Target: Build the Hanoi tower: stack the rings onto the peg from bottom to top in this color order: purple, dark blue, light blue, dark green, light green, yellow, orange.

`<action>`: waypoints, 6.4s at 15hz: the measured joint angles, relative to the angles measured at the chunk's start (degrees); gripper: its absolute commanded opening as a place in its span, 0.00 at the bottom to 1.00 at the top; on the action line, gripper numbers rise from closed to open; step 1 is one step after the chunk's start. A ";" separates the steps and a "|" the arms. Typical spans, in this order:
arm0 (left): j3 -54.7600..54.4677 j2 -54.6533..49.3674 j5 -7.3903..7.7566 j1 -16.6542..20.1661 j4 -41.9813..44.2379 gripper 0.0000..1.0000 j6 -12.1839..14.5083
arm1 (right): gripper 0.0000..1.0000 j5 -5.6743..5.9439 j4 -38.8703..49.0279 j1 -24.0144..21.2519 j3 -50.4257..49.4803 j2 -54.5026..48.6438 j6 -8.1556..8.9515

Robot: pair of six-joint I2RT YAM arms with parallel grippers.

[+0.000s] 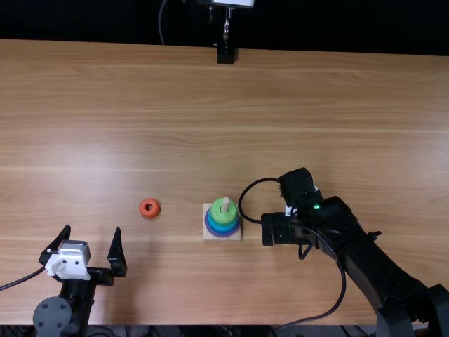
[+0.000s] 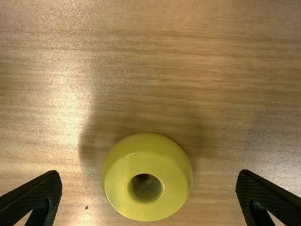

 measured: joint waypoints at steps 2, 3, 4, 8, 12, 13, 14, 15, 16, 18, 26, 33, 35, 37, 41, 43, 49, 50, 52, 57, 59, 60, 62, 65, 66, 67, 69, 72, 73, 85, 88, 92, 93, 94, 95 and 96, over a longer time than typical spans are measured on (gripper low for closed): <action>0.00 0.00 0.00 0.00 0.02 1.00 0.02 | 1.00 0.04 0.02 0.00 0.02 -0.02 0.07; 0.00 0.00 0.00 0.00 0.04 1.00 0.02 | 1.00 0.02 0.00 0.00 0.00 -0.02 0.13; 0.00 0.00 0.02 0.00 0.00 1.00 0.02 | 1.00 0.04 -0.02 0.00 0.02 0.17 0.11; -0.04 0.00 0.00 0.00 0.09 1.00 0.00 | 1.00 0.31 0.13 0.00 0.52 3.91 0.31; -0.04 0.00 0.00 0.00 0.11 1.00 0.02 | 0.00 0.33 0.39 0.00 0.50 3.91 0.31; -0.04 0.00 0.02 0.00 0.09 1.00 0.00 | 0.00 0.46 0.83 0.00 0.50 3.91 0.37; -0.04 0.00 0.00 0.00 0.11 1.00 0.00 | 0.00 0.50 1.01 0.00 0.50 3.91 0.46; -0.02 0.00 0.00 0.00 0.11 1.00 0.02 | 0.00 0.50 0.83 0.02 0.50 3.91 0.57; -0.04 -0.02 0.00 0.00 0.11 1.00 0.02 | 0.00 0.48 0.81 0.00 0.52 3.91 0.66; -0.04 -0.02 0.02 0.00 0.11 1.00 0.02 | 0.00 0.46 -0.04 0.00 1.29 4.13 0.68; -0.04 -0.02 0.00 0.00 0.09 1.00 0.02 | 0.00 0.50 -26.16 1.20 24.92 4.70 -0.44; -0.04 -0.02 0.00 0.00 0.11 1.00 0.00 | 0.00 0.44 -40.04 8.68 45.90 4.70 -2.27; -0.04 -0.02 0.00 0.00 0.13 1.00 0.04 | 0.00 0.42 -40.15 10.58 48.87 4.70 -2.32; -0.04 0.00 0.02 0.00 0.11 1.00 0.02 | 0.00 0.26 -40.24 12.55 50.51 4.70 -2.34; -0.04 0.00 0.00 0.00 0.13 1.00 0.00 | 0.00 0.04 -40.04 13.99 52.33 4.70 -2.34; -0.04 0.00 0.00 0.00 0.13 1.00 0.02 | 0.00 0.04 -39.71 13.99 52.35 4.70 -2.32; -0.04 0.00 -0.02 0.00 0.09 1.00 0.00 | 0.00 -0.02 -39.28 17.64 54.34 7.87 -2.32; -0.04 0.00 0.00 0.00 0.13 1.00 0.02 | 0.00 -0.17 -39.08 17.84 55.36 8.83 -2.32; -0.04 0.00 0.02 0.00 0.13 1.00 0.00 | 0.00 -0.17 -39.10 18.01 56.68 9.44 -2.29; -0.04 0.00 0.00 0.00 0.11 1.00 0.02 | 0.00 -0.20 -39.17 18.75 57.13 10.93 -2.29; -0.04 0.00 0.00 0.00 0.11 1.00 0.02 | 0.00 -0.20 -39.17 18.75 57.16 11.96 -2.32; -0.04 0.00 0.02 0.00 0.11 1.00 0.00 | 0.00 -0.20 -39.15 18.75 57.13 12.20 -2.32; -0.04 -0.02 0.00 0.00 0.13 1.00 0.00 | 0.00 -0.17 -39.19 18.91 57.16 12.26 -2.29; -0.04 0.00 0.00 0.00 0.13 1.00 0.00 | 0.00 -0.20 -39.15 20.22 57.16 12.76 -2.21; -0.04 0.00 0.00 0.00 0.11 1.00 0.00 | 0.00 -0.22 -39.12 20.28 57.13 13.07 -2.19; -0.04 0.00 0.00 0.00 0.13 1.00 0.02 | 0.00 -0.22 -39.15 20.48 57.13 13.40 -2.16; -0.04 -0.02 0.00 0.00 0.11 1.00 0.02 | 0.00 -0.22 -39.15 20.48 57.13 13.49 -2.14; -0.04 0.00 0.00 0.00 0.11 1.00 0.00 | 0.00 -0.22 -39.15 20.48 57.13 13.57 -2.12; -0.04 0.00 0.00 0.00 0.11 1.00 0.02 | 0.00 -0.20 -39.15 20.48 57.16 13.88 -2.12; -0.04 0.00 0.02 0.00 0.13 1.00 0.00 | 1.00 0.33 -39.17 20.48 57.13 16.44 -2.21; -0.04 0.00 0.02 0.00 0.13 1.00 0.00 | 1.00 0.28 -34.25 20.48 57.13 16.81 -2.08; -0.04 0.00 0.02 0.00 0.15 1.00 0.02 | 1.00 0.17 -14.53 19.04 56.87 16.79 -2.19; -0.04 -0.02 0.00 0.00 0.11 1.00 0.00 | 1.00 0.04 -9.01 17.09 55.41 16.65 -2.29; -0.04 -0.02 0.02 0.00 0.15 1.00 0.02 | 1.00 0.09 -2.21 13.92 52.43 16.26 -2.34; -0.04 0.00 0.00 0.02 0.11 1.00 0.04 | 1.00 0.11 3.30 11.04 48.76 14.62 -2.36; -0.04 -0.02 0.02 0.00 0.11 1.00 0.04 | 1.00 0.11 9.25 7.61 43.87 10.14 -2.40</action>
